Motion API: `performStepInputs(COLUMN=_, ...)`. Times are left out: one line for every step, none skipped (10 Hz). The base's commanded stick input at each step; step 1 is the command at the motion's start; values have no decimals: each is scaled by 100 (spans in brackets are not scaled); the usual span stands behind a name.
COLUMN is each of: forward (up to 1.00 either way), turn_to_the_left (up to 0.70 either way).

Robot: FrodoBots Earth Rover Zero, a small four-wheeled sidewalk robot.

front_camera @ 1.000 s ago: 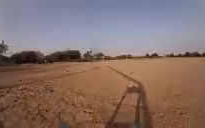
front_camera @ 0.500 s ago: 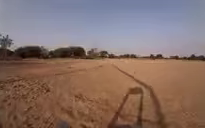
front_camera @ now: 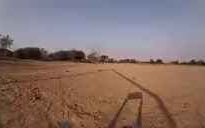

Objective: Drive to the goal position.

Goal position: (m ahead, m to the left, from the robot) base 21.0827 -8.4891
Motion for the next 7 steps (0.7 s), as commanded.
performStepInputs(forward=70, turn_to_the_left=0)
performStepInputs(forward=70, turn_to_the_left=0)
performStepInputs(forward=70, turn_to_the_left=0)
performStepInputs(forward=70, turn_to_the_left=0)
performStepInputs(forward=70, turn_to_the_left=0)
performStepInputs(forward=70, turn_to_the_left=0)
performStepInputs(forward=70, turn_to_the_left=0)
